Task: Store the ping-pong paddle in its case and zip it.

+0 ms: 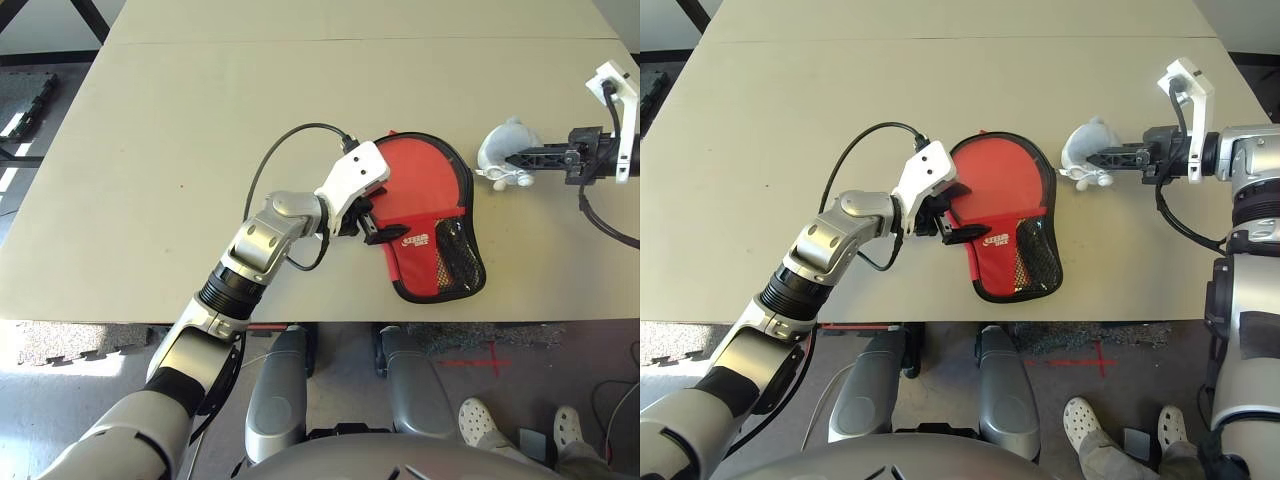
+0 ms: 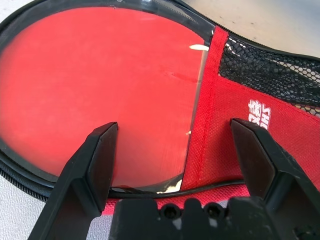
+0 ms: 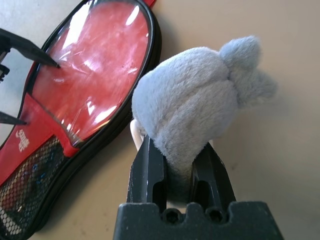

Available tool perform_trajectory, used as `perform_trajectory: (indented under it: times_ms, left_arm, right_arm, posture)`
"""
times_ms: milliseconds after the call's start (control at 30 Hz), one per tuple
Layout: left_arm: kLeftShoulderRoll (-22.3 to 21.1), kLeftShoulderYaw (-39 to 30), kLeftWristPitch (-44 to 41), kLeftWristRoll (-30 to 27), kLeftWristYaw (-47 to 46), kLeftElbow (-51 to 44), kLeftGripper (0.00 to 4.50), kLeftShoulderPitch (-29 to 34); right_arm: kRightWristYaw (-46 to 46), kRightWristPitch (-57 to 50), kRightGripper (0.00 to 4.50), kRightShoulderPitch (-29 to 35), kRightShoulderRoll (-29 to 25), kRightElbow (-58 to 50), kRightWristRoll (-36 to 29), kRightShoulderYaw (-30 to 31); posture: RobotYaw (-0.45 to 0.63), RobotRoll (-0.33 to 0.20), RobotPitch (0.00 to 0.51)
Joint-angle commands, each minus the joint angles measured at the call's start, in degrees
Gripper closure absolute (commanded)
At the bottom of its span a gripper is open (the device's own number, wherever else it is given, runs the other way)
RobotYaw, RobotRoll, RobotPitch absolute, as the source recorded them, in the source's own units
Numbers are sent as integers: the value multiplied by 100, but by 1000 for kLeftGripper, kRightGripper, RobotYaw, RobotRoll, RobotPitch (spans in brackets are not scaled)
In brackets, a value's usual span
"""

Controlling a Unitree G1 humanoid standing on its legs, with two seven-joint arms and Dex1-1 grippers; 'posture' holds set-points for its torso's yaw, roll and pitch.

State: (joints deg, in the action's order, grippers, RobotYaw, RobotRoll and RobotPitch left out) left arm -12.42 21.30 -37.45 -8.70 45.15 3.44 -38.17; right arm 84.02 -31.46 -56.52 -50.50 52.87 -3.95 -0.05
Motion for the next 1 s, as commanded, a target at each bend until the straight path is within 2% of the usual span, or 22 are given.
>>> perform_trajectory:
  times_ms: [33,367,733,1000]
  left_arm:
    - [-26,233,-245,152,-43,439,0,188]
    - [43,229,-220,153,-70,513,0,171]
    - [119,227,-203,162,-112,594,0,159]
    - [128,203,-207,168,-163,626,0,152]
  right_arm:
    - [349,-312,4269,277,-310,-391,-39,159]
    - [802,-922,4271,984,-584,-1390,-346,396]
    - [848,-1548,4279,2107,-1121,-3023,-1510,1028]
    - [848,-1674,4285,2557,-1314,-3731,-2015,1337]
  posture:
    - [-106,0,257]
    - [-116,0,257]
    - [-128,0,263]
    - [-123,0,265]
